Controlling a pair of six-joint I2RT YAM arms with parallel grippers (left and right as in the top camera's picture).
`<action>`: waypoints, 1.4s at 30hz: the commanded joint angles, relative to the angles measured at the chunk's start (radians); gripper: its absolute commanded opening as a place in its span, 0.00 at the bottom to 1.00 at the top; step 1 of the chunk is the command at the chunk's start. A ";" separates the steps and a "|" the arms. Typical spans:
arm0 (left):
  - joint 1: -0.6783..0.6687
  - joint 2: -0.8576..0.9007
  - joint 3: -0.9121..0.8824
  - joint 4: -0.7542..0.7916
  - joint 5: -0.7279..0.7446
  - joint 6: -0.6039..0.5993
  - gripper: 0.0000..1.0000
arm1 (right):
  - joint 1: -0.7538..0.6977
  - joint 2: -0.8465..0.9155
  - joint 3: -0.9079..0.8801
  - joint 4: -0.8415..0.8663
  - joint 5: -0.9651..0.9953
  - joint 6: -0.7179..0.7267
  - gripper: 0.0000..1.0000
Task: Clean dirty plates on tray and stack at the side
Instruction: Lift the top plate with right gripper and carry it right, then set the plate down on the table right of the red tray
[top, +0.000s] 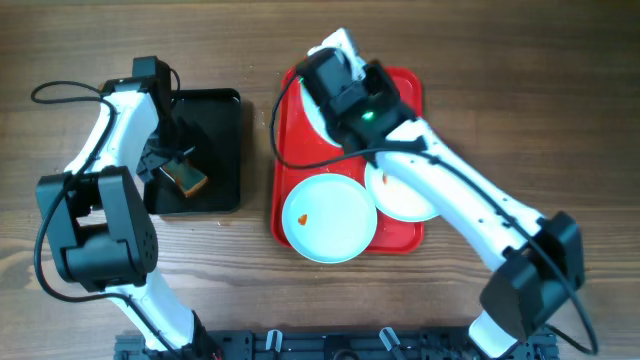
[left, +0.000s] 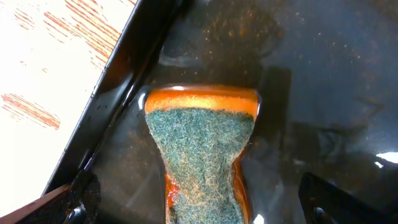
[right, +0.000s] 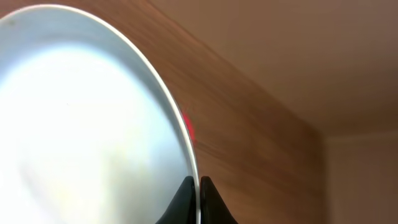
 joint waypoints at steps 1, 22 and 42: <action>-0.003 -0.010 0.000 0.003 -0.013 0.001 1.00 | -0.043 -0.081 0.057 -0.085 -0.119 0.114 0.05; -0.003 -0.010 0.000 0.003 -0.013 0.001 1.00 | -1.146 -0.015 -0.070 -0.253 -0.985 0.309 0.04; -0.003 -0.010 0.000 0.003 -0.013 0.001 1.00 | -0.965 -0.077 -0.325 -0.265 -1.174 0.174 0.48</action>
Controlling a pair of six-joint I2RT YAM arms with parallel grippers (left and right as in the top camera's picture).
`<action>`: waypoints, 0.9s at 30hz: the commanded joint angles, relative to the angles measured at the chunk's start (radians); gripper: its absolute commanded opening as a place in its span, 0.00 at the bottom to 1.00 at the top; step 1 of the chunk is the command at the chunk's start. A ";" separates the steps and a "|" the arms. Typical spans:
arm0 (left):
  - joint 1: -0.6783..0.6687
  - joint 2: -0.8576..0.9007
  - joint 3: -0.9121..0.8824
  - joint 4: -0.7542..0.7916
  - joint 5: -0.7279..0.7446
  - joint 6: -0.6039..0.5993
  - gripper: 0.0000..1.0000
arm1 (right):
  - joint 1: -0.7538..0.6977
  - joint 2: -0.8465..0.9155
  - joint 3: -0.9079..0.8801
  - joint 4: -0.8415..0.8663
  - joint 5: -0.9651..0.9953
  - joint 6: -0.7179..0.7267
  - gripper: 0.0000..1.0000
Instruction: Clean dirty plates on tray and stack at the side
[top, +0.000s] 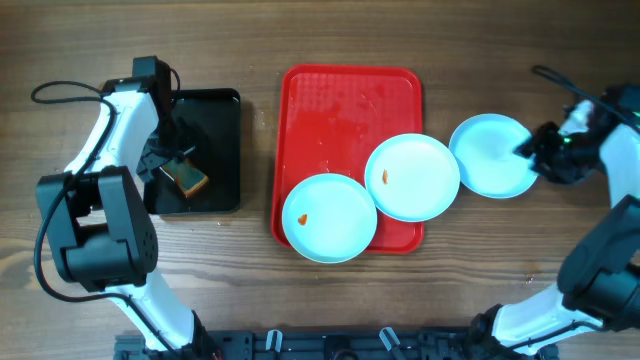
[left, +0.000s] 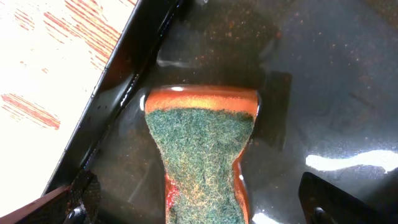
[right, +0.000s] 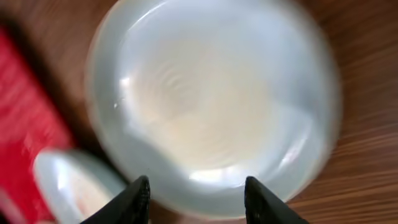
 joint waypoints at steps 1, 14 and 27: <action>-0.003 -0.010 0.000 0.002 -0.013 0.001 1.00 | 0.198 -0.048 0.013 -0.086 -0.018 -0.070 0.46; -0.003 -0.010 0.000 0.002 -0.013 0.001 1.00 | 0.463 -0.046 -0.140 0.040 0.397 0.192 0.30; -0.003 -0.010 0.000 0.002 -0.013 0.001 1.00 | 0.461 -0.048 -0.100 0.228 0.065 0.165 0.04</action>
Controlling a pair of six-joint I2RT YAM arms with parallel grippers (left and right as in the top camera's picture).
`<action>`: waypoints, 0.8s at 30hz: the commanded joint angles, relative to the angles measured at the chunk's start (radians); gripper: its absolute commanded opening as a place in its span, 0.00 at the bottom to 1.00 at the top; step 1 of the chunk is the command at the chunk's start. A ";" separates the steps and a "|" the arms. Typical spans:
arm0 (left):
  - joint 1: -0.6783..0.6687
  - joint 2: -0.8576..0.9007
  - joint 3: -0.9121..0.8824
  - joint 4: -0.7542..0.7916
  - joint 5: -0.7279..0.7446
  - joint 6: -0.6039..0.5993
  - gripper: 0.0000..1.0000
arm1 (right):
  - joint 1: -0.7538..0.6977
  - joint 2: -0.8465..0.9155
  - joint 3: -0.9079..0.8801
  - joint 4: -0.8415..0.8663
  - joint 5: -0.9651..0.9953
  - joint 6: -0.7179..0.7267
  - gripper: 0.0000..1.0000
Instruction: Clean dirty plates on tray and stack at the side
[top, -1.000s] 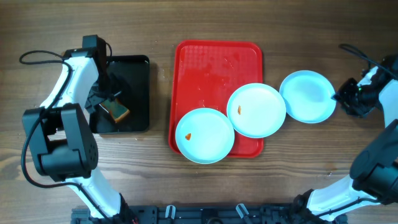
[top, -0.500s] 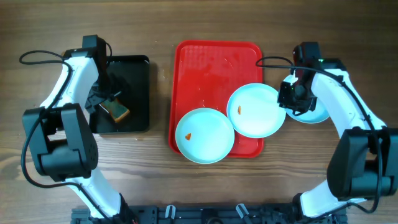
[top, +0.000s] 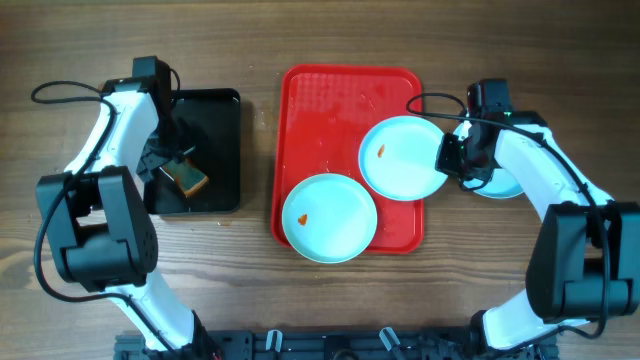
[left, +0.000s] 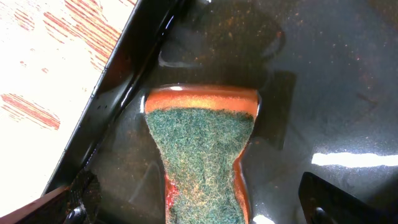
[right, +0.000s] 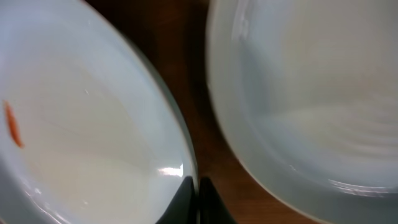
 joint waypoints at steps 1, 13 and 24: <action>-0.003 -0.010 0.000 0.003 -0.013 0.001 1.00 | 0.005 -0.019 0.060 0.082 -0.162 0.001 0.04; -0.003 -0.010 0.000 0.003 -0.013 0.001 1.00 | 0.183 0.066 0.059 0.411 -0.161 -0.156 0.04; -0.003 -0.010 0.000 0.003 -0.013 0.001 1.00 | 0.215 0.055 0.074 0.462 -0.143 -0.135 0.49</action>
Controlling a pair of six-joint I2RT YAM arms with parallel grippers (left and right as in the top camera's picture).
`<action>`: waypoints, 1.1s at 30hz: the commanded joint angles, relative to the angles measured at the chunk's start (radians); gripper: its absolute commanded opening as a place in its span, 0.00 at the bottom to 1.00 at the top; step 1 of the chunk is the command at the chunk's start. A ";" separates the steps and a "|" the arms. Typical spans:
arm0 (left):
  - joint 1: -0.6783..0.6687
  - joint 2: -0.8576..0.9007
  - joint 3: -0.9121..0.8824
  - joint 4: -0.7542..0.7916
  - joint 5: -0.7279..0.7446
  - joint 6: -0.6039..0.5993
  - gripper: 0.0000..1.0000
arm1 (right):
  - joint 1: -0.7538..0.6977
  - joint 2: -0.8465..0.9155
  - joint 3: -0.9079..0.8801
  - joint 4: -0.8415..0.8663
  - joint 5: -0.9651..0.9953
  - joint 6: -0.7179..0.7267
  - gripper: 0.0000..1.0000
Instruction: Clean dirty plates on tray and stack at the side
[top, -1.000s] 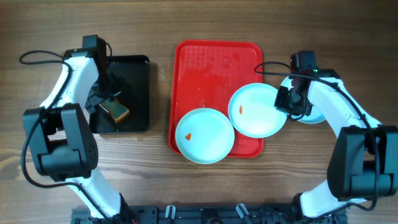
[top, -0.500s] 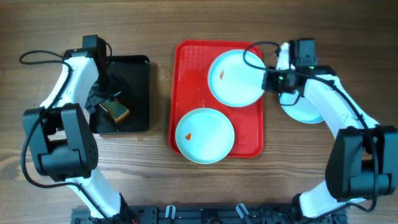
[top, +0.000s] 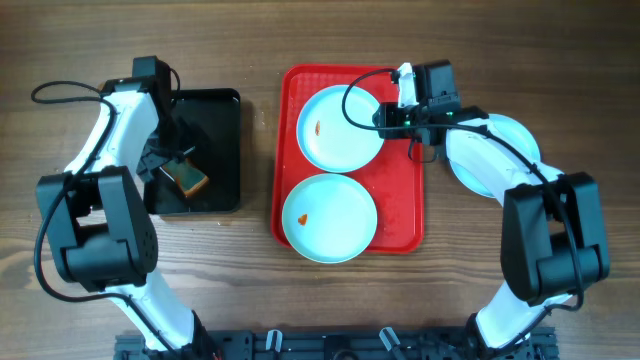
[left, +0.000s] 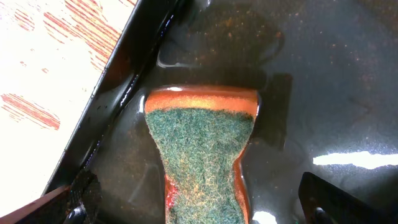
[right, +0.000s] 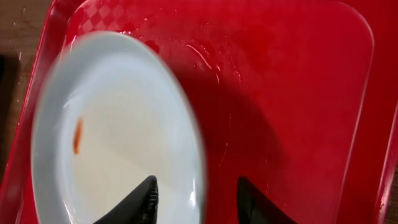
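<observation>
Two dirty white plates lie on the red tray (top: 400, 210). The far plate (top: 340, 127) has an orange smear, and the near plate (top: 329, 218) an orange spot. A clean plate (top: 500, 165) rests on the table to the right, partly under my right arm. My right gripper (right: 198, 202) is open astride the far plate's (right: 118, 143) right rim. The green and orange sponge (left: 200, 149) lies in the black tray (left: 323, 74). My left gripper (left: 202, 205) stands open, one finger on each side of the sponge.
The black tray (top: 222, 110) holds a film of water and sits left of the red tray. Bare wood lies between the two trays and along the front edge. A cable loops at the far left.
My right gripper was shut on the smeared plate's rim at the tray's right edge. That plate now lies at the tray's far end and the gripper is open. The left arm has not moved.
My right gripper held a plate by its rim over the tray's far end. Then that plate lay on the table at the right with the gripper open. It then gripped a smeared plate, which now lies at the tray's far end. The left gripper stayed at the sponge.
</observation>
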 joint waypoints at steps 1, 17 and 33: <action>-0.003 -0.010 0.000 0.003 -0.013 0.001 1.00 | -0.001 -0.081 0.027 -0.030 -0.019 -0.014 0.50; 0.003 -0.013 0.001 -0.076 0.245 -0.016 1.00 | -0.002 -0.354 0.071 -0.425 -0.019 -0.008 0.50; 0.015 -0.011 -0.200 0.159 0.177 0.006 0.04 | -0.002 -0.354 0.071 -0.433 -0.019 -0.006 0.50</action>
